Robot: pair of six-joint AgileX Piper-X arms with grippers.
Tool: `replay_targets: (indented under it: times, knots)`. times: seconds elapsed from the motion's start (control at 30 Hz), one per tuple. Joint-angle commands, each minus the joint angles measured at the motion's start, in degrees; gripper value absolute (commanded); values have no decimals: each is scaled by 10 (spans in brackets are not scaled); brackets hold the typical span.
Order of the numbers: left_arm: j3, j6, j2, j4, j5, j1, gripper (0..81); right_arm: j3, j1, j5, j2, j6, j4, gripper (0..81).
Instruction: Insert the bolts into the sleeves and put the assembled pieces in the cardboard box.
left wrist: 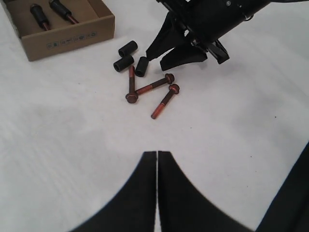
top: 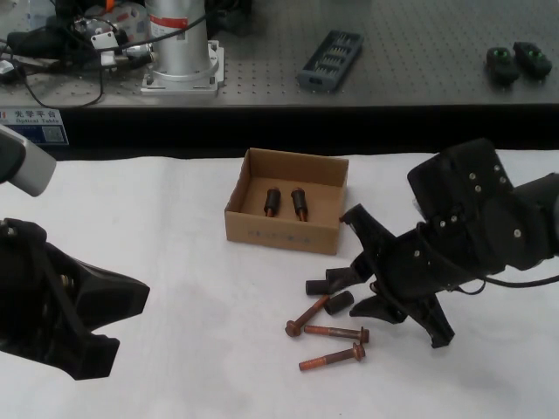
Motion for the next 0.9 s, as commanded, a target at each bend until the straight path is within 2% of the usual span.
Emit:
replay_targets:
  times: [0.0, 0.87]
  knots:
    - [-2, -2, -3, -4, 4, 0, 7, -2, 1, 1, 2, 1, 3, 286]
    - [-2, -2, -3, -38, 4, 0, 7, -22, 1, 18, 47, 26, -54, 286]
